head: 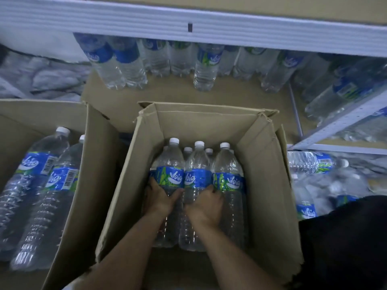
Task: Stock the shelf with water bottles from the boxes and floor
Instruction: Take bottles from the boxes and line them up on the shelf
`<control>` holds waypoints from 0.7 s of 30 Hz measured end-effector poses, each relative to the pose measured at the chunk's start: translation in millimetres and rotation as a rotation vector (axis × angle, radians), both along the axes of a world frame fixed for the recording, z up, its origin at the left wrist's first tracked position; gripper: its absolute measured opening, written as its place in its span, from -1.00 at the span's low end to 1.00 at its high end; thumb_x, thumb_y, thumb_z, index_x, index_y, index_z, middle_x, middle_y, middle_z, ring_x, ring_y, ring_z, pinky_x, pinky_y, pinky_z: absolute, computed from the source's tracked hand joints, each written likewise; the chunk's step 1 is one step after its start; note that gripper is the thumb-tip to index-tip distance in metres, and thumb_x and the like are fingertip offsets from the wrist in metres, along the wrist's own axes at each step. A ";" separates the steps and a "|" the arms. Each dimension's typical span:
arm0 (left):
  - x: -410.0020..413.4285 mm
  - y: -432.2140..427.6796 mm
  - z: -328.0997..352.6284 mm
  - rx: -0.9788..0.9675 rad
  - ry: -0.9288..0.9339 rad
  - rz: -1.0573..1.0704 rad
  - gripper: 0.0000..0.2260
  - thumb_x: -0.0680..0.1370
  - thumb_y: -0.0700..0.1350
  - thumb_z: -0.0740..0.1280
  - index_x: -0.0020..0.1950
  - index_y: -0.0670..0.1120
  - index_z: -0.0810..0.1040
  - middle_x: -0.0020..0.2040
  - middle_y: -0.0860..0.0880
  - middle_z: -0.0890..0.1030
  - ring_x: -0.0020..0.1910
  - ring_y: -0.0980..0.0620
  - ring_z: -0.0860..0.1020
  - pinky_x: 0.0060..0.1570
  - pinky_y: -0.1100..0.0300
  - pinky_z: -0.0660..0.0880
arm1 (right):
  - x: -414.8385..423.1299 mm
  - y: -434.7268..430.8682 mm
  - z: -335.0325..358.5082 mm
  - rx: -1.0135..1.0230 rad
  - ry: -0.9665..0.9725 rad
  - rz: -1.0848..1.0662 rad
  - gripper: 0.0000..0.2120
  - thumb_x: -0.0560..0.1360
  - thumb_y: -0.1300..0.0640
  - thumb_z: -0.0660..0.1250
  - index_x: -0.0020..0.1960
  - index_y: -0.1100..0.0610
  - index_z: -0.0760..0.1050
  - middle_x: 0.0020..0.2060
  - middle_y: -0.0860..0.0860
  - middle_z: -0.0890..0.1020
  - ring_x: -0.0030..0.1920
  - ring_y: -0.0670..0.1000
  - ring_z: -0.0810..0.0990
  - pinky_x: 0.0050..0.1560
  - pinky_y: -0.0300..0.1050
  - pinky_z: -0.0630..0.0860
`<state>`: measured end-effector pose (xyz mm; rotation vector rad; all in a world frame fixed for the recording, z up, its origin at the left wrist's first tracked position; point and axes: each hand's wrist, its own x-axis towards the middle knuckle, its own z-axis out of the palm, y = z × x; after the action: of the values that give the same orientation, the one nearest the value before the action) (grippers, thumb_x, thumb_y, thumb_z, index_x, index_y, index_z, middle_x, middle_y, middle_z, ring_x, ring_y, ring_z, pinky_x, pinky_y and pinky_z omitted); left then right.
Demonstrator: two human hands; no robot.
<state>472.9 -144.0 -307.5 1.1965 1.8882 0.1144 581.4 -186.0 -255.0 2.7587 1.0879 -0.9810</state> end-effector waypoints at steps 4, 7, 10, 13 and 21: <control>-7.3 -1.8 5.6 -0.058 -0.044 -0.044 0.08 0.36 0.17 0.52 0.59 -0.10 -0.13 0.52 -0.22 0.20 0.46 -0.17 0.27 0.43 0.02 0.26 | 3.4 6.9 3.2 -0.042 0.146 -0.121 -0.40 0.28 -0.11 0.52 0.19 0.20 0.50 0.13 0.13 0.60 0.15 0.13 0.59 0.15 -0.03 0.57; -13.2 -0.8 4.0 -0.091 -0.119 -0.007 0.05 0.33 0.15 0.55 0.59 -0.09 -0.03 0.49 -0.15 0.29 0.41 -0.14 0.36 0.40 0.02 0.32 | 7.4 6.3 7.3 -0.077 0.194 -0.108 -0.50 0.30 0.00 0.51 0.17 0.20 0.54 0.10 0.11 0.63 0.10 0.09 0.63 0.07 -0.09 0.60; -16.8 3.2 -5.6 -0.131 -0.185 0.068 0.10 0.21 0.17 0.59 0.57 -0.04 0.05 0.42 -0.13 0.40 0.32 -0.14 0.46 0.33 -0.10 0.41 | 11.8 0.6 6.4 -0.065 0.228 -0.041 -0.72 0.43 0.05 0.41 0.05 0.20 0.56 -0.08 0.04 0.62 -0.20 -0.04 0.60 -0.22 -0.19 0.55; -19.9 8.3 -19.7 -0.153 -0.202 0.112 0.20 0.04 0.26 0.56 0.55 -0.02 0.06 0.38 -0.09 0.44 0.29 -0.13 0.48 0.32 -0.10 0.42 | 7.8 -1.1 -1.6 -0.043 0.236 -0.048 -0.41 0.38 -0.15 0.40 0.25 0.22 0.45 0.13 0.07 0.57 0.05 0.07 0.60 0.02 -0.09 0.56; -12.7 1.2 4.9 -0.134 -0.223 0.132 0.19 -0.01 0.28 0.61 0.50 -0.06 0.19 0.35 -0.06 0.48 0.30 -0.08 0.49 0.33 -0.01 0.42 | 8.1 -3.4 -13.6 -0.049 0.346 -0.179 0.17 0.18 -0.38 0.51 0.52 0.13 0.00 0.41 0.14 0.38 0.36 0.22 0.43 0.32 0.18 0.43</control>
<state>460.2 -142.8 -302.6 0.9291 1.7485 0.1830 589.5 -189.4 -268.5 2.7497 0.8374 -1.5302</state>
